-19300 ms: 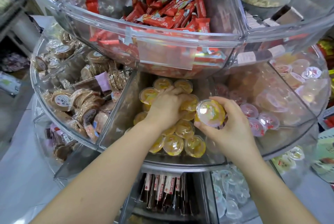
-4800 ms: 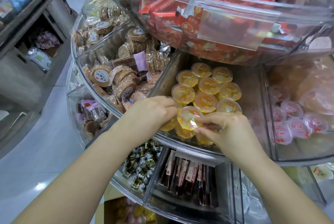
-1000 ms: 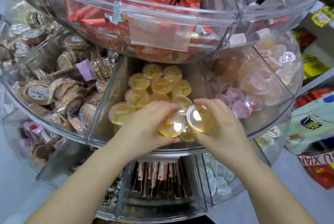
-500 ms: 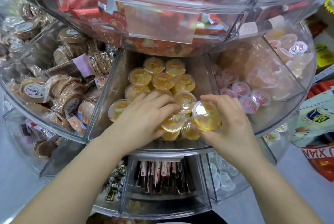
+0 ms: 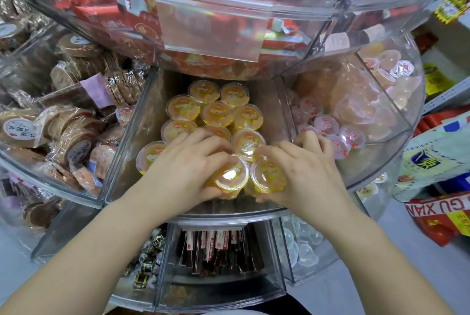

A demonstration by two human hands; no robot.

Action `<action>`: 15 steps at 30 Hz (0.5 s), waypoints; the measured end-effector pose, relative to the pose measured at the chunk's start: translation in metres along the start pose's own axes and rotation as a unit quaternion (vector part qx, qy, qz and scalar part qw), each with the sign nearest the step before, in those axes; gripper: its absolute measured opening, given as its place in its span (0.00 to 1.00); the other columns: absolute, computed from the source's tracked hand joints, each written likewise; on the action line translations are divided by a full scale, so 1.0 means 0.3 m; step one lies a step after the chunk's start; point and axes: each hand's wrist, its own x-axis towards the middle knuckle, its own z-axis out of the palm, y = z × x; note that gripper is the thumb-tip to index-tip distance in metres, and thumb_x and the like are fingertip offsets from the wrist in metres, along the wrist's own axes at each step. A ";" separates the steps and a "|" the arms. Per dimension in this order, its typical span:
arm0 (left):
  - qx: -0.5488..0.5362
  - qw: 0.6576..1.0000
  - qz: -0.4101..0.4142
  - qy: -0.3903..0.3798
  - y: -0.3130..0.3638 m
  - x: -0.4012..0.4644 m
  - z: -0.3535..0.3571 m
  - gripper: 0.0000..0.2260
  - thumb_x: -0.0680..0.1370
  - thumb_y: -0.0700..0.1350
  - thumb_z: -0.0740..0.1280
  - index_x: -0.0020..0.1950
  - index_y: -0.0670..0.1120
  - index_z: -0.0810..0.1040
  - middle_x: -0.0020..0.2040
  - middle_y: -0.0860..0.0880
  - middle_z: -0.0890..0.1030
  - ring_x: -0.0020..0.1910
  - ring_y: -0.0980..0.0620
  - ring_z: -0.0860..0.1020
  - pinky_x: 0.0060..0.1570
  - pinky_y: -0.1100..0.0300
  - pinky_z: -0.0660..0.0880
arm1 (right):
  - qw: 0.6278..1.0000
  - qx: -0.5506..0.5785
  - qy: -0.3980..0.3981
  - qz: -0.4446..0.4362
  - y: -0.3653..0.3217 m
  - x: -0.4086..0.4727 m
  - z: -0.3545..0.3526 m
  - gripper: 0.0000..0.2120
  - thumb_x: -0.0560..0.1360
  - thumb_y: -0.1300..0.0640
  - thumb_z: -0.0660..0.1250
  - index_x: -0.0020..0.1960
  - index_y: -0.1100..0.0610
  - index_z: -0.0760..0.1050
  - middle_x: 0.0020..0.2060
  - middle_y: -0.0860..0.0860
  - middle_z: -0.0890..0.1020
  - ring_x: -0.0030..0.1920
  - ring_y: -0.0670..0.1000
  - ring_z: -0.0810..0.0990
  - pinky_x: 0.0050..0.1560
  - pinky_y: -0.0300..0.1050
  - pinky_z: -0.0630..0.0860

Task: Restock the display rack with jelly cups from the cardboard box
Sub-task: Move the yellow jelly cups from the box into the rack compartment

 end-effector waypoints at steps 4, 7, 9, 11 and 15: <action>-0.024 0.999 0.009 -0.026 0.000 -0.002 0.001 0.28 0.59 0.49 0.80 0.57 0.46 0.79 0.58 0.50 0.79 0.54 0.44 0.77 0.47 0.48 0.77 | 0.994 0.043 -0.096 -0.038 0.039 0.010 -0.046 0.40 0.57 0.39 0.76 0.66 0.47 0.71 0.43 0.41 0.78 0.46 0.48 0.60 0.48 0.46 0.57; -0.022 0.999 0.008 -0.023 0.002 0.001 -0.001 0.29 0.59 0.45 0.79 0.60 0.46 0.78 0.57 0.49 0.80 0.53 0.45 0.78 0.46 0.51 0.76 | 0.991 0.043 -0.105 -0.072 0.052 0.021 -0.057 0.33 0.60 0.42 0.76 0.64 0.45 0.73 0.41 0.39 0.74 0.45 0.48 0.58 0.46 0.45 0.54; -0.024 1.000 0.005 -0.015 0.004 0.002 -0.003 0.29 0.59 0.44 0.79 0.60 0.47 0.78 0.55 0.49 0.80 0.52 0.46 0.78 0.45 0.54 0.73 | 0.992 0.055 -0.079 -0.086 0.057 0.021 -0.051 0.29 0.61 0.46 0.77 0.62 0.46 0.75 0.46 0.41 0.80 0.44 0.48 0.60 0.46 0.45 0.56; -0.031 0.999 0.005 -0.009 0.005 0.002 -0.004 0.29 0.59 0.44 0.80 0.59 0.47 0.79 0.55 0.50 0.80 0.52 0.46 0.79 0.47 0.55 0.70 | 0.992 0.067 -0.052 -0.088 0.061 0.019 -0.043 0.29 0.60 0.49 0.78 0.60 0.48 0.77 0.50 0.43 0.82 0.43 0.49 0.62 0.45 0.45 0.59; -0.019 1.000 0.003 -0.011 0.008 0.005 -0.004 0.29 0.57 0.43 0.80 0.58 0.48 0.80 0.54 0.52 0.81 0.51 0.47 0.79 0.48 0.53 0.72 | 0.994 0.038 -0.033 -0.092 0.053 0.012 -0.031 0.33 0.56 0.48 0.80 0.60 0.49 0.77 0.54 0.45 0.82 0.42 0.51 0.67 0.42 0.47 0.63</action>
